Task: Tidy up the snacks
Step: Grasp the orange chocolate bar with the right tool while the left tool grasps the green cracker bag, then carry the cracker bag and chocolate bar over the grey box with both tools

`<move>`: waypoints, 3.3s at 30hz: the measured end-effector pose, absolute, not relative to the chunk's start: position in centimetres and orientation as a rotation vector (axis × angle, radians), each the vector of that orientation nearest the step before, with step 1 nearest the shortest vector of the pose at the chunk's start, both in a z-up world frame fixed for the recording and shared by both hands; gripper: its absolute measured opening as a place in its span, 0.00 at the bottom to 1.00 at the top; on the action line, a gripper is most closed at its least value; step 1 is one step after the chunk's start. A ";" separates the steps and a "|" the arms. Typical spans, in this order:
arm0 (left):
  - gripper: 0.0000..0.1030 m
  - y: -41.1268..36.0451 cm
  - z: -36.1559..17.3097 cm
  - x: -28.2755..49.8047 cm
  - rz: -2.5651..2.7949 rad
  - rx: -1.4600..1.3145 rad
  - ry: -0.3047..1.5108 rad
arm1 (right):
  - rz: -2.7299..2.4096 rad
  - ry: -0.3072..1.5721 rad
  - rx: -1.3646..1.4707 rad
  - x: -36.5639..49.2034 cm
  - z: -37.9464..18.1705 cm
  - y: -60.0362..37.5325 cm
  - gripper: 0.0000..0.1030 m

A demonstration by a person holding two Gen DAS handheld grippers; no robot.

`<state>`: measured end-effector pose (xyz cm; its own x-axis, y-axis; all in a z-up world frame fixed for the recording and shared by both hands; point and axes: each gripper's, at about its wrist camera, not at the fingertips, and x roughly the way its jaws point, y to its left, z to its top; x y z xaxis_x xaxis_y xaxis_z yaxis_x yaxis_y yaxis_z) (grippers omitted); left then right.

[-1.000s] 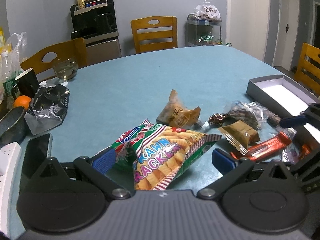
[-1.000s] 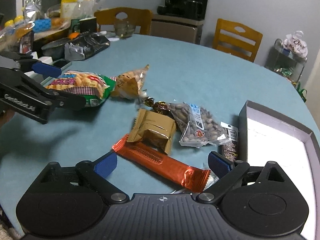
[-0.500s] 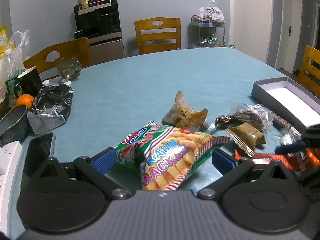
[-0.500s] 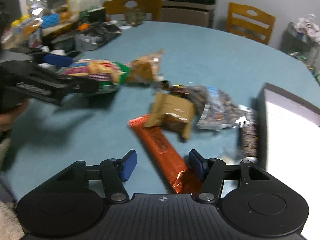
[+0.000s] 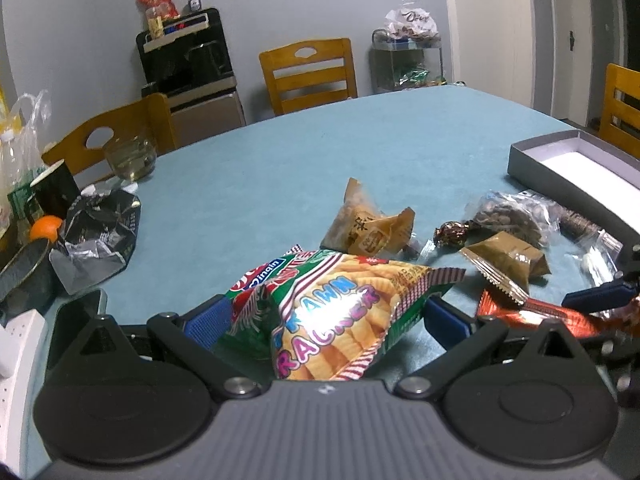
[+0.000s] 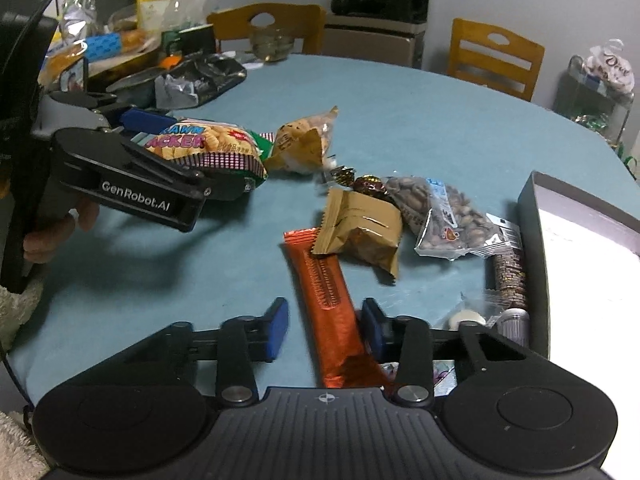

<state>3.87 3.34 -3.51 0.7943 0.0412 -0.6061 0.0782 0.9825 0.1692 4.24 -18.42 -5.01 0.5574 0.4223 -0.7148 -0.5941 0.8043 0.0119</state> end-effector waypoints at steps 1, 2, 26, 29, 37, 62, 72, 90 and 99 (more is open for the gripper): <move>1.00 3.4 -3.6 3.8 -0.023 0.195 0.652 | 0.602 0.769 -0.242 4.2 -5.0 -18.4 0.27; 1.00 3.4 -3.7 3.7 -0.027 0.198 0.647 | 0.597 0.765 -0.241 4.2 -5.0 -18.5 0.26; 0.53 5.4 -4.3 2.9 0.011 0.187 0.639 | 0.597 0.707 -0.248 2.9 -5.5 -18.3 0.22; 0.57 4.8 -4.2 2.1 0.022 0.259 0.579 | 0.603 0.707 -0.250 2.8 -5.4 -18.4 0.22; 0.82 2.9 -4.2 2.1 0.006 0.421 0.486 | 0.606 0.711 -0.242 2.8 -5.5 -18.5 0.22; 0.41 3.5 -2.3 0.4 -0.015 0.314 0.398 | 0.647 0.629 -0.152 0.8 -3.0 -20.8 0.22; 0.38 2.4 0.3 -1.2 -0.008 0.305 0.321 | 0.607 0.571 -0.084 0.4 -1.3 -23.5 0.22; 0.37 -8.1 6.1 -1.3 -0.217 0.393 0.194 | 0.373 0.466 -0.019 0.1 0.5 -32.7 0.22; 0.37 -20.1 5.7 2.2 -0.342 0.500 0.186 | 0.200 0.499 0.027 0.7 -1.9 -38.0 0.22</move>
<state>2.18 -20.12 5.75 0.9269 -0.2744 -0.2562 0.3642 0.8226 0.4367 0.68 -38.04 -1.91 0.8590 0.1966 -0.4727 -0.1836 0.9802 0.0741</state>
